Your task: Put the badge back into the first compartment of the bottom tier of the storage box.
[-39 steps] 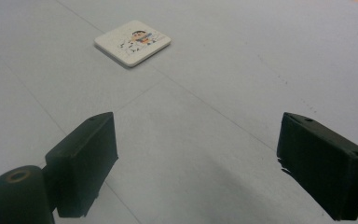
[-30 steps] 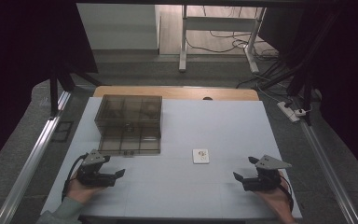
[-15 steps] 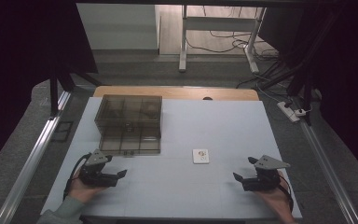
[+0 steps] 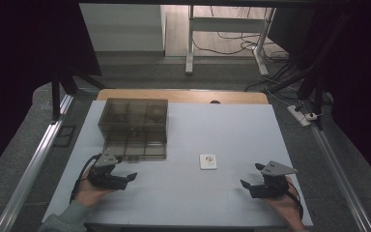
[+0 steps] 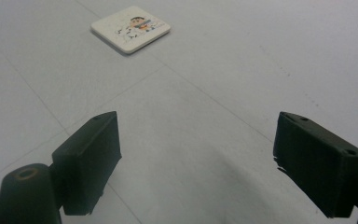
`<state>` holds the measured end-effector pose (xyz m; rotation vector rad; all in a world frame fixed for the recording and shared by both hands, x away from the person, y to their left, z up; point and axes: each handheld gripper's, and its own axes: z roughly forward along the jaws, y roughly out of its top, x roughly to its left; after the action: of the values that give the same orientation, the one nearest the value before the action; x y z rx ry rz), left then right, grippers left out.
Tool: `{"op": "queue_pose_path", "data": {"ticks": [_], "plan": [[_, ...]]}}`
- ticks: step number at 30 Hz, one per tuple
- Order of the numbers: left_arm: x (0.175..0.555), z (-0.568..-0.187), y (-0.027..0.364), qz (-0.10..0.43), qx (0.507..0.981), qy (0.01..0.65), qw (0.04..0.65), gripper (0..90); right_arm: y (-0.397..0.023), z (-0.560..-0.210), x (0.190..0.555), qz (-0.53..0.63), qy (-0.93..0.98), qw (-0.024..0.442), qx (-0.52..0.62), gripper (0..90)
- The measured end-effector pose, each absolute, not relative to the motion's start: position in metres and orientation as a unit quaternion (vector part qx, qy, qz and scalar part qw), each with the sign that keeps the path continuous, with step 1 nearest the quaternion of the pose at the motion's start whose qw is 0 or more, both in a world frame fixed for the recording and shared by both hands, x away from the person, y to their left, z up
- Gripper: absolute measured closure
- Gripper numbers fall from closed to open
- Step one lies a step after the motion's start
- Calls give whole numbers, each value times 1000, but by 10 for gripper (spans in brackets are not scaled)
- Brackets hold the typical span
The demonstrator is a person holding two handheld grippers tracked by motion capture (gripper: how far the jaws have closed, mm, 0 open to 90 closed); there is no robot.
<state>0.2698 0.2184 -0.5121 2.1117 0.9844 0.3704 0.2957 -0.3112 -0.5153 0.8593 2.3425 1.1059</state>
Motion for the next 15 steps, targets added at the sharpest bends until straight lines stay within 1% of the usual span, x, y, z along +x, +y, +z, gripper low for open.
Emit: {"op": "queue_pose_path", "data": {"ticks": [15], "plan": [[282,-503,194,144,840,356,384,154,-310,-516,297,398,840,205,307,152]]}}
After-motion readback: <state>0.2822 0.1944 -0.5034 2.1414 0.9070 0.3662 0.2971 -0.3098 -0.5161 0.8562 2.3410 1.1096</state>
